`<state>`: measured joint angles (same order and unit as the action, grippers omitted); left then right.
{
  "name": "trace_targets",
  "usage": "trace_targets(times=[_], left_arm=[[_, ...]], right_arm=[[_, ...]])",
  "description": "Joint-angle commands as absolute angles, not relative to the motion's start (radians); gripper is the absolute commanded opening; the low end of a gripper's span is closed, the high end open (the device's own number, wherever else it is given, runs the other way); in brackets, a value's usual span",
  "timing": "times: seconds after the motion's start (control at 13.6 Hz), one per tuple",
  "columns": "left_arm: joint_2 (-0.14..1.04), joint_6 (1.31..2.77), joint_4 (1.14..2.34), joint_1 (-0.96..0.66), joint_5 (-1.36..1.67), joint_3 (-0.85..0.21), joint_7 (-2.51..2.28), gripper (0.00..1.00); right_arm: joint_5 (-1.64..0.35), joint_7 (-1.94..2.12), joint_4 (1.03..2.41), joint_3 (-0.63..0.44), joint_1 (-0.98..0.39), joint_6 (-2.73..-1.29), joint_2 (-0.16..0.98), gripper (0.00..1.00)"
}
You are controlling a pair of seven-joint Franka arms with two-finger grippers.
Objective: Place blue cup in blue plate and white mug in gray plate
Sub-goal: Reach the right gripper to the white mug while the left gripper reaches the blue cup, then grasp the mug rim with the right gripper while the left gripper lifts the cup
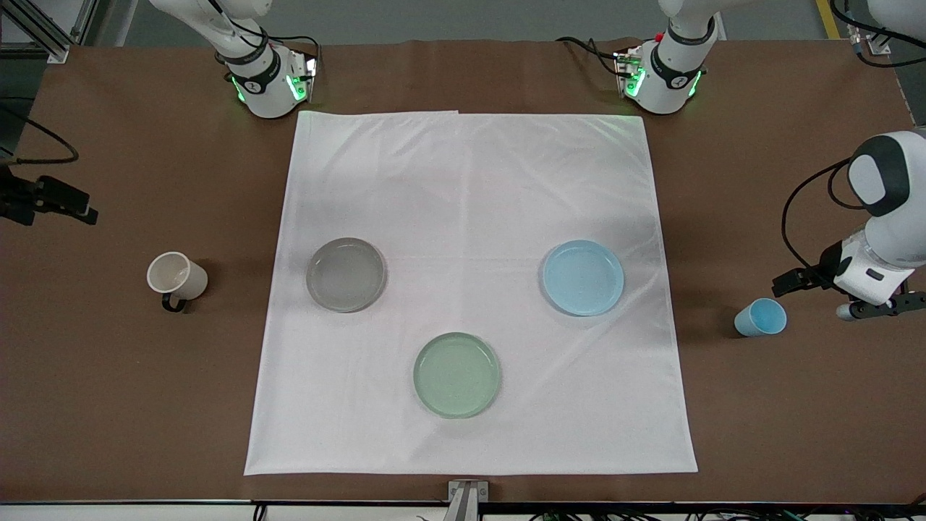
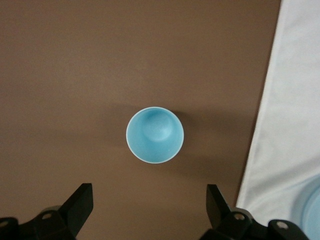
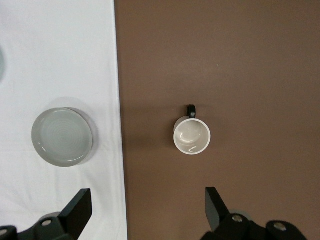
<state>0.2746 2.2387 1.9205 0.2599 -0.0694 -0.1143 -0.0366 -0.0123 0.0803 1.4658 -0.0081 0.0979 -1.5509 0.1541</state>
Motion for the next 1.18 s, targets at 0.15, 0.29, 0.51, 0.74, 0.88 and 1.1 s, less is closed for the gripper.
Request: trace_targets(times=[0.15, 0.29, 0.51, 0.74, 0.88, 1.1], left_arm=[[0.353, 2.310, 1.919, 0.282, -0.123, -0.123, -0.040, 0.85], [0.389, 2.357, 1.917, 0.285, -0.124, -0.121, -0.028, 0.80], [0.458, 2.365, 1.862, 0.285, -0.124, -0.121, -0.028, 0.73], [0.514, 2.367, 1.816, 0.285, -0.127, -0.120, -0.028, 0.64], [0.523, 2.379, 1.815, 0.288, -0.185, -0.120, -0.028, 0.61], [0.540, 2.398, 1.816, 0.307, -0.202, -0.121, -0.031, 0.57]], right_arm=[[0.002, 0.081, 1.540, 0.012, 0.161, -1.747, 0.343, 1.00], [0.003, 0.128, 1.600, 0.012, 0.178, -1.886, 0.405, 1.00], [0.003, 0.176, 1.756, 0.012, 0.187, -2.139, 0.429, 1.00], [0.005, 0.254, 1.841, 0.012, 0.210, -2.305, 0.471, 1.00], [0.005, 0.270, 1.867, 0.011, 0.219, -2.341, 0.480, 1.00], [0.005, 0.272, 1.913, 0.011, 0.221, -2.384, 0.480, 0.99]])
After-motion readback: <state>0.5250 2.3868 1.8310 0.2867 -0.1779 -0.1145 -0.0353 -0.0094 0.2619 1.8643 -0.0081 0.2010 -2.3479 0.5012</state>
